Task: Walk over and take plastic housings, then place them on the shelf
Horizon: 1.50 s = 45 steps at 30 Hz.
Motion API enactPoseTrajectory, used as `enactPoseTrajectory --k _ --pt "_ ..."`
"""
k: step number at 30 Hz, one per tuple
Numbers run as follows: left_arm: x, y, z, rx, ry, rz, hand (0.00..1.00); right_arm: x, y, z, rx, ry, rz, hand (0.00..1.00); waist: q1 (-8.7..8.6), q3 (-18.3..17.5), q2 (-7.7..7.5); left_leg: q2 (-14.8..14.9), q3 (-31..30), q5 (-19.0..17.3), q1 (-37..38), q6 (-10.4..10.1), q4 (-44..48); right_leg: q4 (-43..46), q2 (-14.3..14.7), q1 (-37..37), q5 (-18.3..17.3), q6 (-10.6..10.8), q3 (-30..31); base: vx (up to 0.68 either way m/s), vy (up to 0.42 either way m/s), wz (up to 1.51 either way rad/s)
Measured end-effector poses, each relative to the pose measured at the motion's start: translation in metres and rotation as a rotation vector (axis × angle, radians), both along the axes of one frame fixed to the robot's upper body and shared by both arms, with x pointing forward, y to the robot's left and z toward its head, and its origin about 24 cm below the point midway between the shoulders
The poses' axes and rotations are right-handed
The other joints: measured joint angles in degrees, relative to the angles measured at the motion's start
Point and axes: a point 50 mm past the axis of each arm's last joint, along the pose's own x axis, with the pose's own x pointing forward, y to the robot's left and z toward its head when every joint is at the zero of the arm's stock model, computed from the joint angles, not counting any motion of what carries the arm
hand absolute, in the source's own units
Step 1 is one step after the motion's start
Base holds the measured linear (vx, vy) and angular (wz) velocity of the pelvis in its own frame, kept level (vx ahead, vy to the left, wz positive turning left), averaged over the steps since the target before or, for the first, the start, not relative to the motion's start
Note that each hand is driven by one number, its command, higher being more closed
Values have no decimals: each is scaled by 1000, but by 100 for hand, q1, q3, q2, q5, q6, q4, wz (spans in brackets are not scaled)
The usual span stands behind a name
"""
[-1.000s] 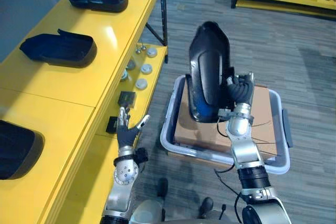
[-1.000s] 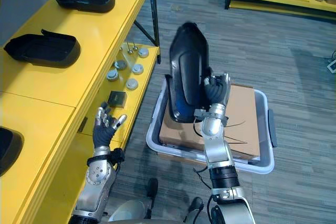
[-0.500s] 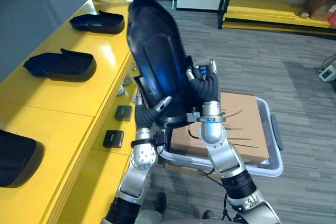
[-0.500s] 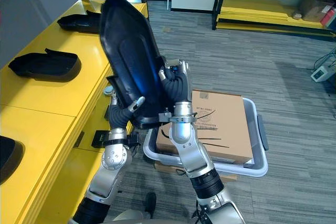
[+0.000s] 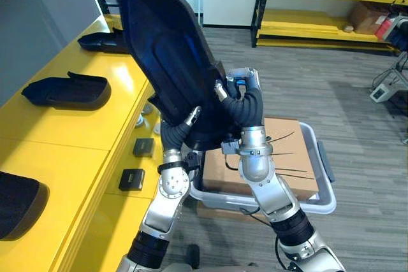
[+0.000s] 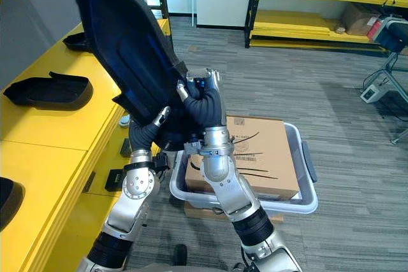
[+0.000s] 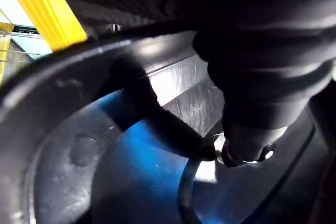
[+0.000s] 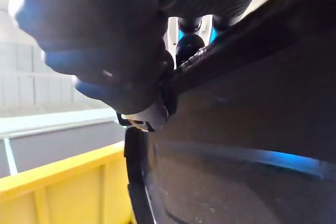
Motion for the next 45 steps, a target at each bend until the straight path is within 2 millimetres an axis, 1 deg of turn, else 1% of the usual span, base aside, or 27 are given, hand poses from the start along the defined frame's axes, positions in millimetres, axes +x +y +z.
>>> enactPoseTrajectory --k 4,7,11,13,14,15,16,17,18,19,20,21,23,24,26,27,29,30,31,32,33,35,36,38,41,43,45 --pt "0 1 0 24 -4 -3 100 7 -17 -1 -42 7 -26 0 2 -2 -3 0 50 1 13 0 0 3 -3 5 7 2 12 0 0 0" --pt "0 -1 1 72 -18 -12 100 14 -45 2 -5 18 -82 0 4 -2 -3 1 67 2 21 0 0 9 -3 6 7 3 20 0 0 0" --pt "-2 -10 2 115 -29 -61 100 9 -71 -1 75 28 -100 0 -48 -2 -3 2 68 1 31 0 0 18 -3 3 7 8 24 0 0 0" --pt "-5 -6 -4 116 -10 -54 100 7 -101 2 164 12 -192 0 -122 -2 0 3 68 0 31 0 -1 21 -2 2 6 9 27 0 0 0" --pt "-9 3 -9 109 13 -18 100 6 -136 3 256 4 -322 0 -142 -2 -1 3 69 -1 32 2 -1 22 -3 -2 6 9 33 0 0 0" --pt "-12 9 -13 106 27 6 100 3 -154 1 298 2 -385 0 -144 -2 -1 3 69 -3 31 3 -1 21 -4 -5 6 9 34 6 9 -3" --pt "-17 21 -18 104 49 54 100 -3 -186 -8 375 26 -505 0 -164 -2 -1 5 71 -4 33 3 -1 20 -3 -5 5 9 32 0 0 0" --pt "-20 34 -23 114 74 102 100 -10 -213 -25 422 82 -609 0 -205 -6 6 8 70 -4 33 3 -1 18 0 -4 4 9 25 0 0 0" --pt "-22 41 -26 118 85 127 100 -12 -222 -36 436 123 -644 0 -229 -9 12 10 69 -4 33 2 -1 17 2 -5 4 9 23 0 0 0" --pt "-25 49 -30 120 104 160 100 -18 -235 -59 470 215 -692 0 -280 -17 25 11 67 -6 33 0 -2 14 3 -5 1 5 20 0 0 0" --pt "-28 52 -32 120 115 169 100 -24 -244 -83 511 311 -734 0 -295 -29 45 11 68 -30 33 -34 -3 11 2 -8 -13 -17 23 0 0 -4" --pt "-29 51 -32 118 115 167 100 -28 -248 -96 528 359 -758 0 -299 -35 56 11 69 -37 32 -42 -3 11 1 -14 -16 -21 29 0 0 -5" --pt "-34 48 -24 106 81 149 100 -47 -262 -149 602 567 -858 0 -300 -51 86 10 59 -58 8 -50 -7 10 -2 -35 -20 -22 23 0 0 0" --pt "-36 48 -22 102 70 142 100 -53 -265 -162 640 618 -886 0 -302 -59 100 10 57 -59 -9 -51 -9 13 -2 -51 -20 -22 21 0 0 0" --pt "-38 44 -17 88 39 127 100 -80 -272 -206 751 789 -980 0 -294 -80 170 10 41 -58 -54 -50 -9 13 -2 -84 -19 -22 6 0 0 3" --pt "-39 44 -17 88 36 127 100 -86 -271 -216 766 831 -994 0 -296 -85 184 10 38 -57 -54 -50 -8 13 -1 -84 -20 -21 5 0 0 0" --pt "-40 44 -19 94 43 113 100 -111 -266 -252 821 999 -1034 0 -294 -100 206 23 42 -57 -42 -49 -7 14 8 -61 -1 10 13 0 0 0" --pt "-40 43 -19 94 44 109 100 -117 -263 -262 836 1050 -1036 0 -292 -100 206 27 42 -55 -42 -49 -6 16 11 -38 0 11 14 0 0 3" --pt "-40 42 -19 94 46 101 100 -129 -257 -278 865 1143 -1033 0 -293 -99 205 34 42 -53 -39 -48 -6 17 17 -24 1 12 16 0 0 5" --pt "-40 40 -19 94 47 96 100 -135 -254 -285 872 1186 -1033 0 -293 -99 205 35 44 -52 -33 -47 -6 17 17 -10 0 12 14 0 0 8" --pt "-40 39 -20 95 47 83 100 -151 -244 -301 886 1292 -1025 0 -282 -99 204 37 45 -53 -11 -49 -6 20 18 19 -6 15 7 0 0 5" --pt "-40 38 -20 98 47 72 100 -163 -232 -314 895 1388 -1000 0 -279 -98 202 41 43 -54 -7 -50 -6 24 22 27 -8 15 5 0 0 2" --pt "-40 37 -20 98 50 66 100 -172 -219 -323 892 1467 -960 0 -277 -96 199 46 40 -55 -1 -51 -6 28 25 35 -11 12 2 0 0 0" --pt "-40 35 -21 100 52 50 100 -180 -206 -330 867 1546 -908 0 -276 -91 192 46 31 -56 14 -52 -7 35 25 58 -17 13 -7 -5 4 2" --pt "-41 31 -22 100 56 23 100 -183 -188 -337 798 1636 -821 0 -274 -65 149 44 -64 -79 48 -70 -8 166 11 81 -107 18 -82 -23 7 14" --pt "-44 32 -25 97 75 27 100 -181 -176 -340 738 1681 -754 0 -270 -62 104 40 -152 -83 48 -65 -16 278 -2 125 -217 -14 -171 -56 -14 26" --pt "-46 32 -28 93 86 24 100 -177 -168 -341 673 1705 -699 0 -236 -55 80 21 -326 -90 1 -54 -34 410 -20 121 -343 33 -337 -50 -31 51"
